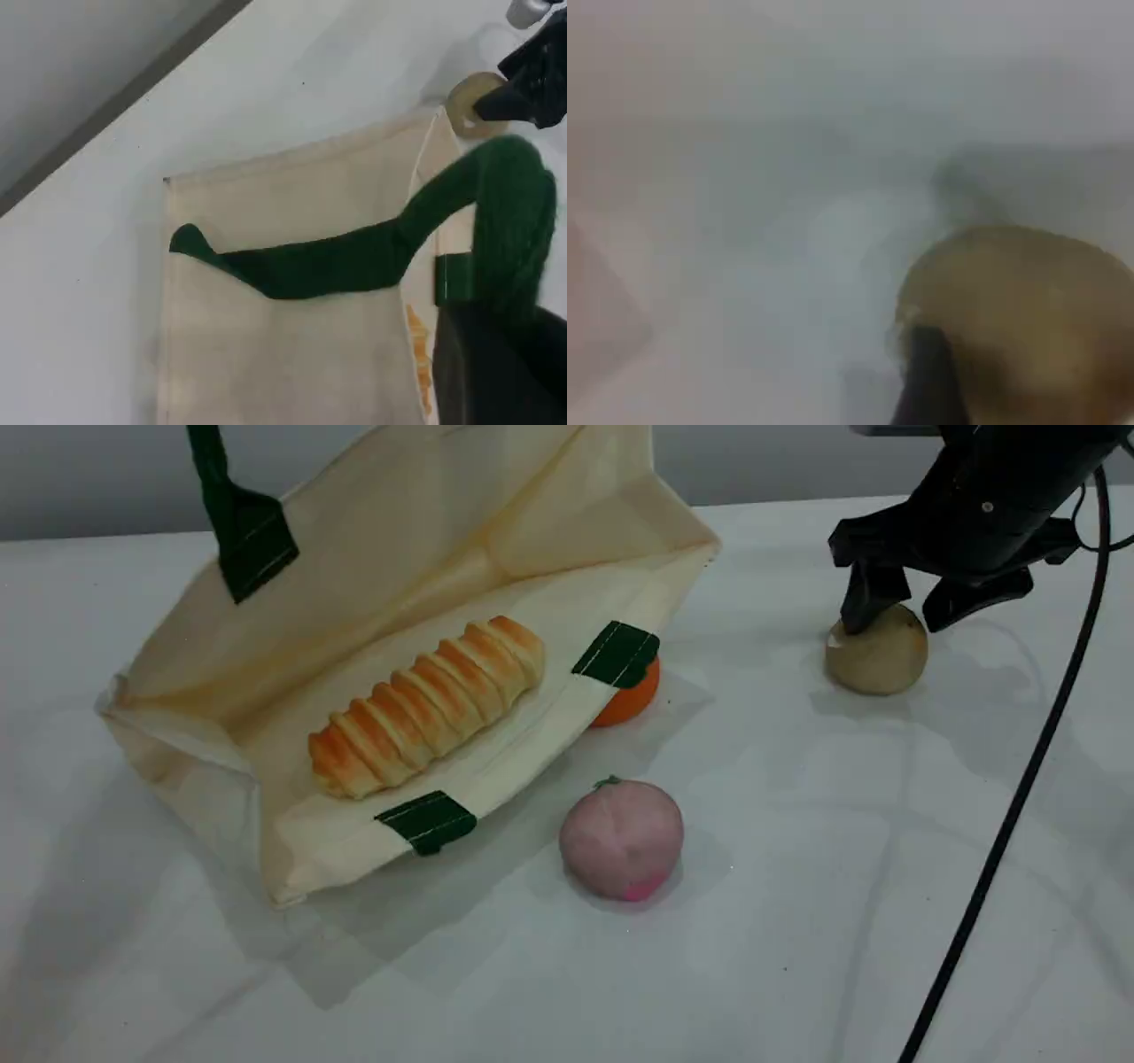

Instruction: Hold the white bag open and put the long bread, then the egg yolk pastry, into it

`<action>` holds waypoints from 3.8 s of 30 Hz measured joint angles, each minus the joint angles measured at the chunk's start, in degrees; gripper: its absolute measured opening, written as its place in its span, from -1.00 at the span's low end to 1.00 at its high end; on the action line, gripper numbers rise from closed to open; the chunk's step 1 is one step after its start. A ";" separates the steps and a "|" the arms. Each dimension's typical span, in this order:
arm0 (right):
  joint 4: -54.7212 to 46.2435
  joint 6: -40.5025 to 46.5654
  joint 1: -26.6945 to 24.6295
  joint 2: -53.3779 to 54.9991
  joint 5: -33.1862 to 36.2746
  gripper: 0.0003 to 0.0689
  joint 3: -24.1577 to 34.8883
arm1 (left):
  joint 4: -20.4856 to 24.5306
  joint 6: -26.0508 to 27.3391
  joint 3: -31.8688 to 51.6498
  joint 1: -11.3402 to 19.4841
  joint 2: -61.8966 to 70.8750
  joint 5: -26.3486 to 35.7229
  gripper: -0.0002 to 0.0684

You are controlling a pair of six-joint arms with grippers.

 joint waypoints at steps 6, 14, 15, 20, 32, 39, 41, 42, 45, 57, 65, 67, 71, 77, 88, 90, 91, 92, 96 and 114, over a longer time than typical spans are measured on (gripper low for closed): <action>0.11 -0.25 0.42 0.00 0.39 0.20 0.00 | 0.00 0.00 0.00 0.00 0.00 0.00 -0.75; 0.05 -1.03 1.15 2.41 0.24 0.16 0.13 | 0.00 0.00 0.00 0.00 0.00 0.00 -0.75; 0.05 -1.03 1.15 2.90 0.24 0.12 0.08 | 0.00 0.00 0.00 0.00 0.00 0.00 -0.75; 0.35 -1.03 1.15 4.22 0.26 -0.18 0.04 | 0.00 0.26 0.00 0.00 0.00 0.00 -0.75; -1.91 -1.76 1.15 1.28 2.75 -0.38 0.46 | 0.19 0.32 0.00 0.00 0.00 0.00 -0.75; 0.26 -1.53 1.15 -7.78 -2.18 -0.47 5.78 | 0.30 1.45 0.00 0.00 0.00 0.00 -0.75; 0.32 -1.53 1.78 -10.58 -5.40 -0.48 9.05 | 0.30 1.42 0.00 0.00 0.00 0.00 -0.75; 0.68 -1.53 2.20 -12.24 -7.10 -0.48 10.97 | 0.30 1.42 0.00 0.00 0.00 0.00 -0.75; 2.27 -1.53 4.57 -16.80 -13.28 -0.48 16.90 | 0.30 1.42 0.00 0.00 0.00 0.00 -0.75; 3.68 -1.42 23.54 -23.12 -30.51 -0.51 31.63 | -0.06 0.49 0.00 0.00 0.00 0.00 -0.75; 5.21 0.59 33.18 -23.06 -34.86 -0.51 31.60 | -0.06 0.30 0.00 0.00 0.00 0.00 -0.75; 5.21 0.59 34.80 -23.06 -36.20 -0.51 31.60 | -0.06 0.23 0.00 0.00 0.00 0.00 -0.75; 5.18 0.72 37.76 -22.77 -39.06 -0.51 31.52 | -0.13 -0.03 0.00 0.00 0.00 0.00 -0.75; 3.18 0.90 38.39 -20.22 -42.13 -0.52 27.48 | -0.46 -0.03 0.00 0.00 0.00 0.00 -0.75; -4.73 0.84 38.39 -12.49 -41.29 -0.52 17.50 | -3.12 -0.03 0.00 0.00 0.00 0.00 -0.75; -4.91 0.77 38.39 -10.96 -42.20 -0.52 16.30 | -3.08 -0.03 0.00 0.00 0.00 0.00 -0.75; -4.85 0.53 38.39 -10.14 -42.78 -0.52 15.73 | -3.08 -0.03 0.00 0.00 0.00 0.00 -0.75; -5.08 0.22 38.39 -9.39 -43.00 -0.52 14.90 | -3.06 -0.03 0.00 0.00 0.00 0.00 -0.75; -6.21 0.01 38.39 -6.46 -42.84 -0.39 11.57 | -2.89 -0.03 0.00 0.00 0.00 0.00 -0.75; -4.09 -0.44 38.16 -10.67 -22.38 0.64 7.62 | -2.77 0.02 0.00 0.00 0.00 0.00 -0.75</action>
